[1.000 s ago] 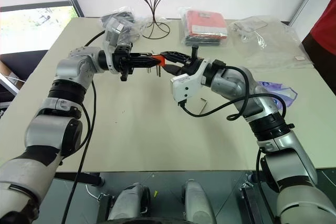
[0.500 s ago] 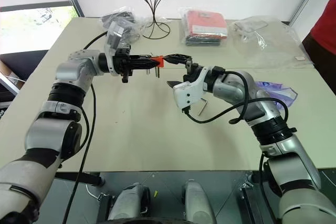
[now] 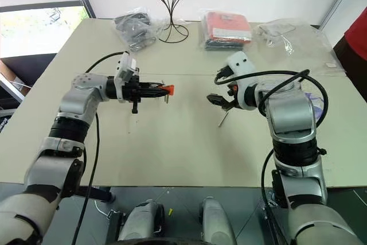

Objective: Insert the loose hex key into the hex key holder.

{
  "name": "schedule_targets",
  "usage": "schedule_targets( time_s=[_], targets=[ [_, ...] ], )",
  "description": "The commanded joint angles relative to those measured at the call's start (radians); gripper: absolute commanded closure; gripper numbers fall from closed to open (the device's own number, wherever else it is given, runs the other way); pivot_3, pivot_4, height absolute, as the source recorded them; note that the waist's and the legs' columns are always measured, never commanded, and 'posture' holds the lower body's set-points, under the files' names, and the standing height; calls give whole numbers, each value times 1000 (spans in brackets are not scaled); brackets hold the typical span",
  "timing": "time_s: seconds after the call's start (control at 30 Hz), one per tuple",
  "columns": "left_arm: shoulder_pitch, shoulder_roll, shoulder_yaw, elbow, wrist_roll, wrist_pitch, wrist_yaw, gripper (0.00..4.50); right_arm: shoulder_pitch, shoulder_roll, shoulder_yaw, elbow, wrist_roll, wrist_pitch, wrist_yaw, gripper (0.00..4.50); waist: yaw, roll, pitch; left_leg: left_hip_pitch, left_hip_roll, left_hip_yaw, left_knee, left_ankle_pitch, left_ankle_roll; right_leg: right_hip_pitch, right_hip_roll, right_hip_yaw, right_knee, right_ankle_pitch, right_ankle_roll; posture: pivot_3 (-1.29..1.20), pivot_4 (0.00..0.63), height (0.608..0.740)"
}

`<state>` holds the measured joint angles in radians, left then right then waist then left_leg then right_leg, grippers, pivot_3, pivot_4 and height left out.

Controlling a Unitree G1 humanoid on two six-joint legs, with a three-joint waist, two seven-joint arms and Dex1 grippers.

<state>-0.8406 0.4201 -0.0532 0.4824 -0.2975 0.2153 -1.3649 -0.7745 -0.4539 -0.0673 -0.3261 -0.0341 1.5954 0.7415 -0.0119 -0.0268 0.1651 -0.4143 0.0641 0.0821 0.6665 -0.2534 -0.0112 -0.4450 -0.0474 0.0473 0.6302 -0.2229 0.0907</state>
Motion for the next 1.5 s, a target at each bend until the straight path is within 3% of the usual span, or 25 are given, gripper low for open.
schedule_targets(
  time_s=[0.03, 0.43, 1.0, 1.1, 1.33, 1.5],
  targets=[
    [10, -10, 23, -59, -35, 19, 36, 4500, -7, 38, -92, 22, 1, 19, -112, 88, -1, 0, 0, 0, 0, 0, 0, 0, 0, 0, 0, 0, 0, 0, 0, 0, 150, 739],
    [25, -30, 4, -92, -39, 19, 60, 4500, 71, 332, -131, 27, -10, 19, -436, 88, -6, 0, 0, -1, 0, -2, -1, 0, 0, -1, 2, 0, 1, 2, 3, 0, 150, 739],
    [70, -41, -7, -148, -38, 28, 98, 4500, 152, 404, -150, 91, 22, 19, -612, 88, -8, 0, 0, -1, 0, -3, -1, 0, 0, -1, 2, -1, 0, 0, 1, 0, 150, 739],
    [70, -39, -9, -149, -37, 25, 100, 4500, 157, 414, -148, 115, 28, 19, -628, 902, -9, -1, -1, 0, 0, -3, -1, 0, 0, 1, 2, -1, 0, 0, 1, 0, 150, 739],
    [80, -38, -7, -165, -38, 27, 114, 4500, 209, 390, -66, 152, 48, 19, -640, 4479, -30, -2, -3, 2, 1, -4, -3, 0, 0, 2, 2, -1, 0, 0, 1, 0, 150, 739],
    [92, -34, -4, -178, -36, 30, 128, 4500, 188, 397, -76, 168, 59, 19, -643, 4479, -34, -4, -4, 4, 1, -4, -4, 0, 0, 3, 3, -1, 0, 0, 1, 0, 150, 739]
  ],
)
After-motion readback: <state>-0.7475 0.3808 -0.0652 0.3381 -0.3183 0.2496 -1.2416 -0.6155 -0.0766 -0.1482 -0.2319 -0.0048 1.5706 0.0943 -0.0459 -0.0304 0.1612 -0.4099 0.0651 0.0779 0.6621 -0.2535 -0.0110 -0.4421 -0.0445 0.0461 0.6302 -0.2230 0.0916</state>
